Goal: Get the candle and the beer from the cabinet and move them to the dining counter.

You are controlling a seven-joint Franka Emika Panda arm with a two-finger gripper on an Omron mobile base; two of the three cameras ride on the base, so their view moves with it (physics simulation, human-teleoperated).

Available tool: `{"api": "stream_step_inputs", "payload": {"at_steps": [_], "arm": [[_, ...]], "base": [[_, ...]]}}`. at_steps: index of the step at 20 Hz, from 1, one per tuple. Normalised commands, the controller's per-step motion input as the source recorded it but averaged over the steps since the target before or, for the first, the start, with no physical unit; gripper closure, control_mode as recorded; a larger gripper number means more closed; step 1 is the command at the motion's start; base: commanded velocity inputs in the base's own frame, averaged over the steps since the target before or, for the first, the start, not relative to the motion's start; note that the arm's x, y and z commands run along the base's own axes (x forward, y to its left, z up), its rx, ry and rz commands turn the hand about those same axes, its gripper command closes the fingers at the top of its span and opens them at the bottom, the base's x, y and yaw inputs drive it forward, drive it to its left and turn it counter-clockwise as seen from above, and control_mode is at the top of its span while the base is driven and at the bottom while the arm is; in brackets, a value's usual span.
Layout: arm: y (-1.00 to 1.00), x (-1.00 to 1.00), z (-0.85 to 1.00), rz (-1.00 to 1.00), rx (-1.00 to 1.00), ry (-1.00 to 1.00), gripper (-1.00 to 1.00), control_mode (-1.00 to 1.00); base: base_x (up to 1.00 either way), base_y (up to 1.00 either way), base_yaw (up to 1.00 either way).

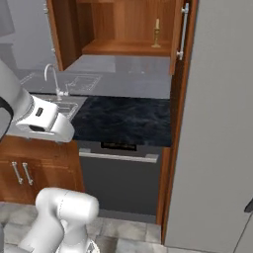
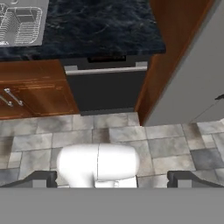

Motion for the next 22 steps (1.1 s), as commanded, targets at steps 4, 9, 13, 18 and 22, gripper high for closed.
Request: {"api": "stream_step_inputs", "payload": {"at_steps": [4,9,13,18,22], "arm": [[0.00,0.00,0.00,0.00,0.00,0.00,-1.00,1.00],[0.00,0.00,0.00,0.00,0.00,0.00,-1.00,1.00],[0.00,0.00,0.00,0.00,0.00,0.00,-1.00,1.00],[0.00,0.00,0.00,0.00,0.00,0.00,-1.00,1.00],[0.00,0.00,0.00,0.00,0.00,0.00,-1.00,1.00]], "base": [[0.82,-0.05,0.00],[0.91,-0.24,0.00],[0.81,-0.38,0.00],[0.64,-0.68,0.00],[0.37,-0.66,0.00]]}}
